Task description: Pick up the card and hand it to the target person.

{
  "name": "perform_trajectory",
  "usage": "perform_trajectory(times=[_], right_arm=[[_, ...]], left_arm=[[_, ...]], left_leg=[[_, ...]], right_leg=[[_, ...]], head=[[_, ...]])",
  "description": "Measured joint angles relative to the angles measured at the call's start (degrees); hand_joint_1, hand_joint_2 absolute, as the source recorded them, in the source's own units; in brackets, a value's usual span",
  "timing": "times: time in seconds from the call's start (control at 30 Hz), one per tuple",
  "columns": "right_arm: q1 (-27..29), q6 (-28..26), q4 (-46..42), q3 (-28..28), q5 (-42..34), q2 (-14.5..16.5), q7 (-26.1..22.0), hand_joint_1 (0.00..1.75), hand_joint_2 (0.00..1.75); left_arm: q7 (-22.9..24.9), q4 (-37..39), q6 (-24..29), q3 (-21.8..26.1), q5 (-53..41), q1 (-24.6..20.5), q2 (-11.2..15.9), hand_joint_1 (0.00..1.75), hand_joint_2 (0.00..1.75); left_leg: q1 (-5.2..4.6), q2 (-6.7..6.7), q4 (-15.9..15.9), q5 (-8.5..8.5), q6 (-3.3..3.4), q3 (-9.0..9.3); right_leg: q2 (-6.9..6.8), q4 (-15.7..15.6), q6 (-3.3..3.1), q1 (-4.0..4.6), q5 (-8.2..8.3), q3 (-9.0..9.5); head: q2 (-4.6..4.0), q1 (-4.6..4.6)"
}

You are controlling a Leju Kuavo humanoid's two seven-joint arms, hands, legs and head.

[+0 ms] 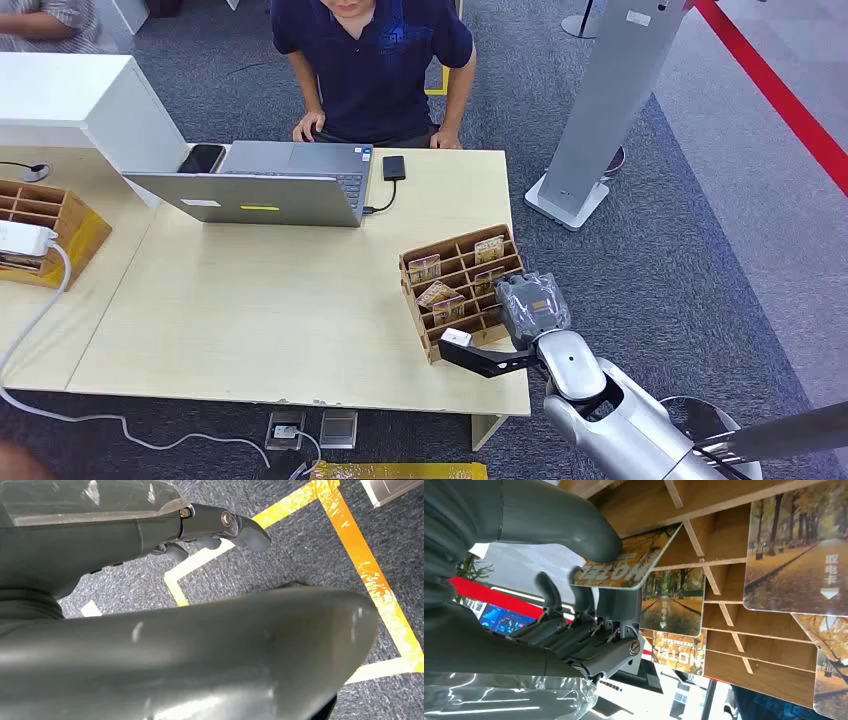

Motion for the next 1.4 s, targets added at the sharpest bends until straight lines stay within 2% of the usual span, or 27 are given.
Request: perform_trajectory(times=[0.1,0.23,0.6,0.73,0.9,0.97,1.17,1.4], right_arm=[[-0.1,0.0,0.2,0.1,-0.1,0.0,0.0,1.45,1.75],[-0.3,-0.2,0.3,0.3,-0.2,0.0,0.1,1.65,1.75],[-0.4,-1.1,0.7,0.5,-1.1,0.0,0.7,1.68,1.75],[-1.1,2.6,-0.5,0.4,-3.9,-0.3,3.2,1.68,1.75],[-3.7,13.7,-6.4,-0.7,-14.8,-2.6,7.4,1.68,1.75],[-4.9,16.0,-9.7,-1.5,-19.0,-3.8,8.7,1.68,1.75],[-7.9,16.4,-21.4,-3.8,-23.5,-6.8,10.1,1.68,1.75],[-8.0,14.4,-28.9,-5.1,-21.3,-8.5,9.3,1.68,1.75]], left_arm=[[0.0,0.0,0.0,0.0,0.0,0.0,0.0,0.00,0.00],[-0.1,0.0,-0.1,0.0,0.0,0.0,0.0,0.00,1.75],[-1.1,0.0,0.4,0.0,-1.6,-0.1,0.0,0.00,1.75],[0.6,-1.1,0.2,0.0,-3.5,-1.1,-0.5,0.00,1.75],[2.8,-2.9,1.2,0.0,-5.2,-2.4,-0.8,0.00,1.75],[2.6,-3.2,1.1,0.0,-5.4,-2.3,-0.8,0.00,1.75],[1.6,-3.7,1.0,0.2,-5.5,-2.1,-0.7,0.00,1.75],[1.1,-4.1,1.0,0.8,-5.8,-2.0,-0.7,0.00,1.75]], left_leg=[[0.00,0.00,0.0,0.00,0.00,0.00],[0.00,0.00,0.0,0.00,0.00,0.01],[0.00,0.00,0.0,0.00,0.00,0.01],[0.00,0.00,0.0,0.02,0.02,0.02],[-0.02,0.01,0.0,0.05,0.05,0.01],[-0.02,0.01,0.0,0.06,0.05,0.01],[-0.01,0.01,0.0,0.06,0.05,0.01],[-0.01,0.01,0.0,0.06,0.05,0.00]], right_leg=[[0.00,0.0,0.00,0.00,0.00,0.00],[0.00,0.0,0.00,0.00,0.00,0.00],[0.00,0.0,0.00,0.00,0.00,0.00],[-0.01,0.0,0.02,-0.01,0.02,0.00],[0.01,0.0,0.06,-0.01,0.08,0.01],[0.03,0.0,0.05,-0.02,0.09,-0.01],[0.03,0.0,0.04,-0.01,0.09,-0.05],[0.03,0.0,0.04,-0.01,0.09,-0.05]], head=[[-0.01,-0.01],[0.00,-0.01],[0.00,-0.01],[-0.01,-0.03],[-0.01,0.03],[-0.01,0.13],[0.00,0.01],[-0.01,0.00]])
